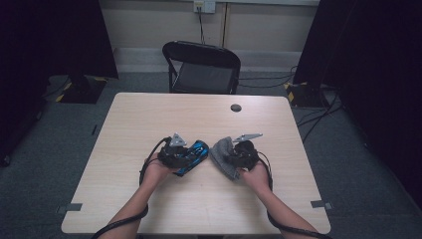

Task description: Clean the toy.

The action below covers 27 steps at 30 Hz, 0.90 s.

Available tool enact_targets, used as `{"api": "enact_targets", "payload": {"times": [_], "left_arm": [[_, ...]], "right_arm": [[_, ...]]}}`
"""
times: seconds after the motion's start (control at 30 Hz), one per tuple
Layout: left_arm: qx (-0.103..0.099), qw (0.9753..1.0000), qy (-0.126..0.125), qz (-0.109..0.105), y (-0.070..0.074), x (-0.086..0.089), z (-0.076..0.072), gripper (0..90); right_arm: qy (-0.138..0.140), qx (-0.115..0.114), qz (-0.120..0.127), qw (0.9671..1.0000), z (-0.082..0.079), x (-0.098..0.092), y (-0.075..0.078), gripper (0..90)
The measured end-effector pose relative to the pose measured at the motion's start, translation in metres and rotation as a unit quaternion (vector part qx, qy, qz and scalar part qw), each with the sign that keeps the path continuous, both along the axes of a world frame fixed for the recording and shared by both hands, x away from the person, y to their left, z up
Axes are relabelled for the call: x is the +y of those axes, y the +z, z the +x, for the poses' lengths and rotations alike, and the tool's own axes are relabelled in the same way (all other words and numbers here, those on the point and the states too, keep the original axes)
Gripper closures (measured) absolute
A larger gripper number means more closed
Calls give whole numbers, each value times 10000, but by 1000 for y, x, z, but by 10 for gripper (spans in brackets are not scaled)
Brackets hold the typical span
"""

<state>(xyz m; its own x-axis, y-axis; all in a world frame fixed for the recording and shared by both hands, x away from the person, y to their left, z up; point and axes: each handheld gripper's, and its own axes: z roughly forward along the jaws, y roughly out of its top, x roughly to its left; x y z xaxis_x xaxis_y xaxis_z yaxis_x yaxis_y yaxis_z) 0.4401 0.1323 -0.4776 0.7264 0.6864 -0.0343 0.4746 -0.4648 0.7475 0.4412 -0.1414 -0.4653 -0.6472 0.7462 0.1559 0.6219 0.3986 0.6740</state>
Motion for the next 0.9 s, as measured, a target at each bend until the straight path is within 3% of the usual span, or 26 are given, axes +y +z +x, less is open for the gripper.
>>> {"api": "enact_targets", "payload": {"times": [0.33,0.9], "left_arm": [[-8,10000,3,-17,0,0,0,508],[6,10000,21,-41,-1,0,-1,508]], "right_arm": [[-106,86,-74,9999,5,0,-9,799],[411,242,-12,9989,-11,19,-12,799]]}}
